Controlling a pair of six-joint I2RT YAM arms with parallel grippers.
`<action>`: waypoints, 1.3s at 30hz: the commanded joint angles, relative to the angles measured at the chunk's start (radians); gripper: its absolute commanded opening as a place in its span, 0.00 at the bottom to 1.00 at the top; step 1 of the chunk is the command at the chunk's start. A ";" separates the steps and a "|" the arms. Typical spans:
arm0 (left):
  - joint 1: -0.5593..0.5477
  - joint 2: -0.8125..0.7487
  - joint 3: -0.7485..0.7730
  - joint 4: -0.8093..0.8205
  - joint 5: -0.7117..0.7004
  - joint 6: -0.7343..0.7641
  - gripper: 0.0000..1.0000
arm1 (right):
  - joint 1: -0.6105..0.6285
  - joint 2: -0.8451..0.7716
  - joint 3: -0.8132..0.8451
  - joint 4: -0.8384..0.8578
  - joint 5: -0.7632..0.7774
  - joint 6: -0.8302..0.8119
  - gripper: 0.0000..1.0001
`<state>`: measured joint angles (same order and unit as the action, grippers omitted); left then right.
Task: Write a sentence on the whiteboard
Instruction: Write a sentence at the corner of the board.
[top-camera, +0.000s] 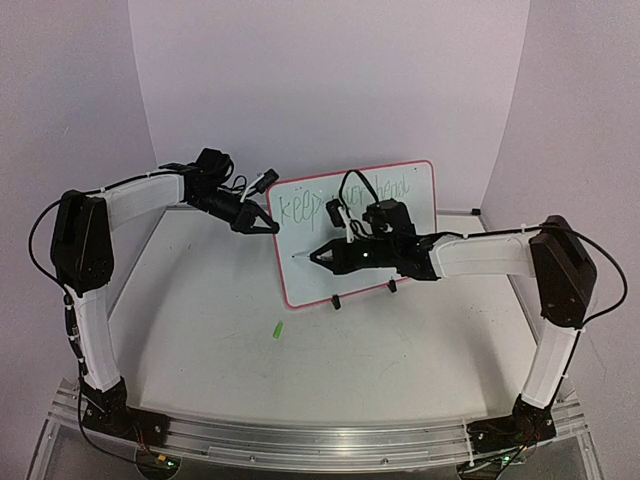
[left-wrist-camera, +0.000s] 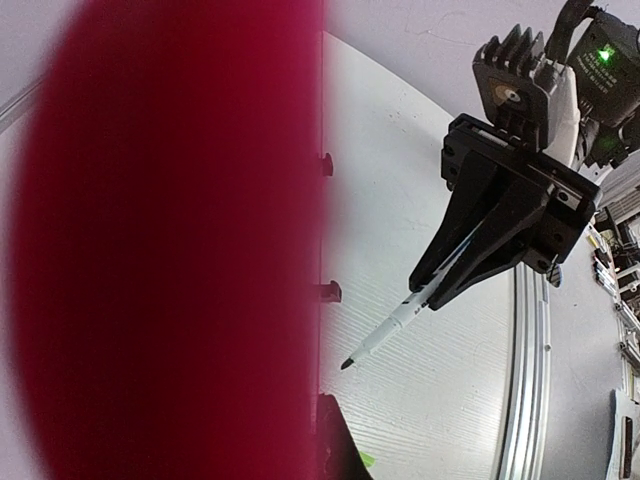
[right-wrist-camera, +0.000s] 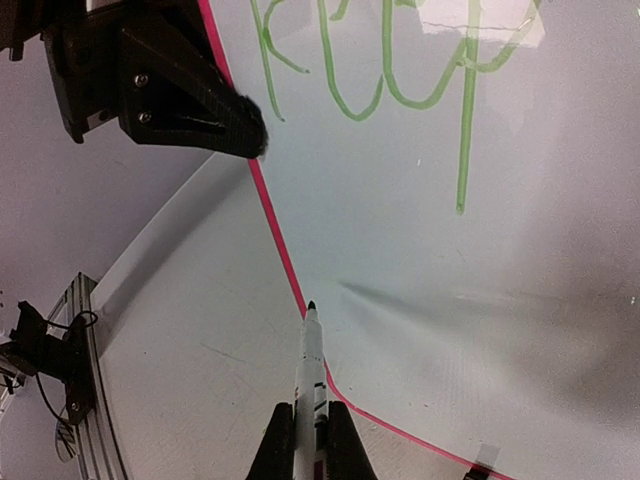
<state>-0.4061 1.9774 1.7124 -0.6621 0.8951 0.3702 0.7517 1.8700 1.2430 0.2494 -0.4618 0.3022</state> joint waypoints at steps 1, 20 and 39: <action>-0.026 -0.013 -0.018 -0.002 -0.029 0.029 0.00 | 0.003 0.024 0.059 0.075 0.015 0.022 0.00; -0.025 -0.018 -0.018 -0.002 -0.036 0.029 0.00 | 0.001 0.062 0.060 0.029 0.065 0.011 0.00; -0.025 -0.019 -0.015 -0.004 -0.038 0.029 0.00 | 0.001 0.090 0.038 -0.013 0.006 0.005 0.00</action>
<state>-0.4061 1.9774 1.7123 -0.6609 0.8923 0.3683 0.7547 1.9453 1.2728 0.2365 -0.4669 0.3147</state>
